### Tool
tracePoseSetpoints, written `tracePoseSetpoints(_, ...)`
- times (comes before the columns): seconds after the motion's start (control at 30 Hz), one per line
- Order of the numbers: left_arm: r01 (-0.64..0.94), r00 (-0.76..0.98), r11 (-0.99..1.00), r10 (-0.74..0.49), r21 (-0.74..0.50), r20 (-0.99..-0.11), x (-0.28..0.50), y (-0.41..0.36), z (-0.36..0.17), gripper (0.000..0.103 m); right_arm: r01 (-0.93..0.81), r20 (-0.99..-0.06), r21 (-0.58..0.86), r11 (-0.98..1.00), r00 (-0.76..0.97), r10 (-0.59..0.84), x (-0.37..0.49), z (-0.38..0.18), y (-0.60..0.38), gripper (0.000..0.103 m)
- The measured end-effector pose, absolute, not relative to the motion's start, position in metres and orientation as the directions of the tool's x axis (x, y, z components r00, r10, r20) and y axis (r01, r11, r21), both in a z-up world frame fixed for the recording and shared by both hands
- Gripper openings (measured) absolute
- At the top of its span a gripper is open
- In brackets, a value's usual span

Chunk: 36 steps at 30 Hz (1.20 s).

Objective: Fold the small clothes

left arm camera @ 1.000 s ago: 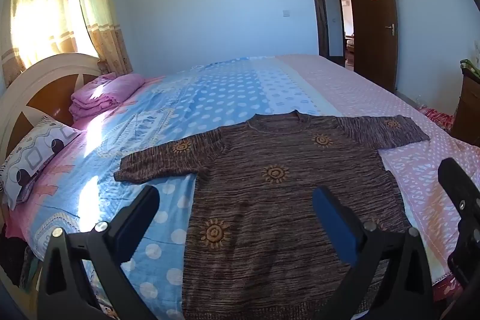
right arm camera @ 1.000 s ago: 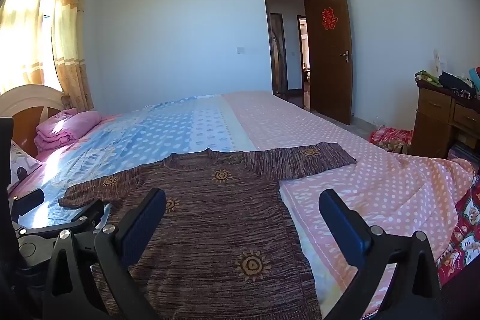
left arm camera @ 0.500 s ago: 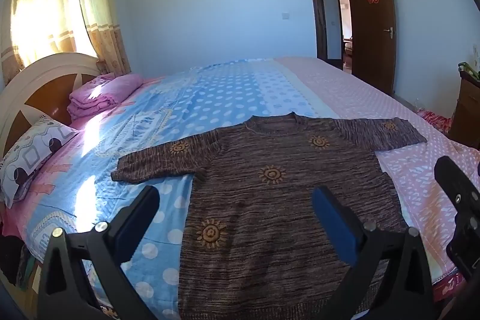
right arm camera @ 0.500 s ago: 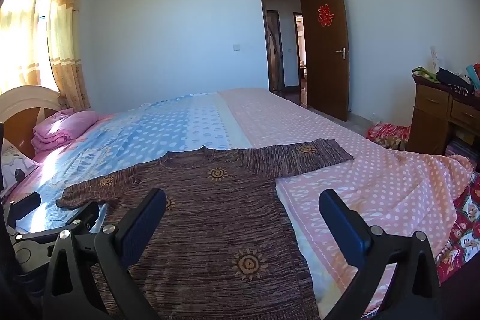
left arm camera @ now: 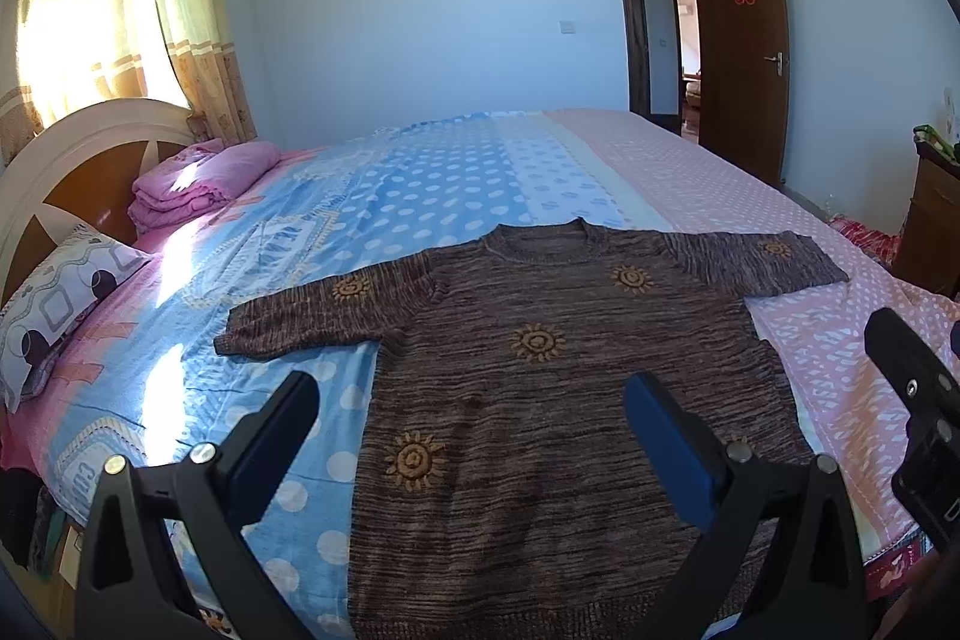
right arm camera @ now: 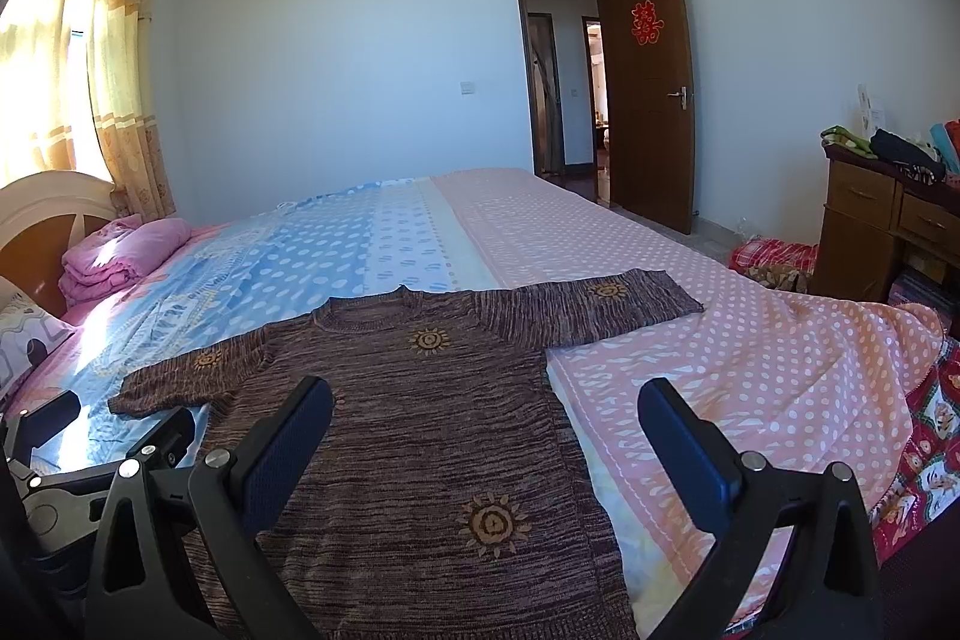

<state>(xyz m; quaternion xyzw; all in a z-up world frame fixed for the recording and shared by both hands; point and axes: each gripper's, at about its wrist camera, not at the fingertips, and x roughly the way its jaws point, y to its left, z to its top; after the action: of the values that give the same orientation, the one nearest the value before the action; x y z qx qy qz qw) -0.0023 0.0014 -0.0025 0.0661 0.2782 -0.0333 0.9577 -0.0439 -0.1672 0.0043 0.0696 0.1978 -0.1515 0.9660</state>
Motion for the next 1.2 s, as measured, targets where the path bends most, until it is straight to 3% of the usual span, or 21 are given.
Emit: tracePoseSetpoints(1.2,0.107,0.834,0.99,-0.037,0.096,-0.55,-0.0029,-0.0032,-0.0073,0.103,0.32,-0.405,0.083,0.944,0.876,-0.261,-0.0444,0.0059,-0.1685,0.102)
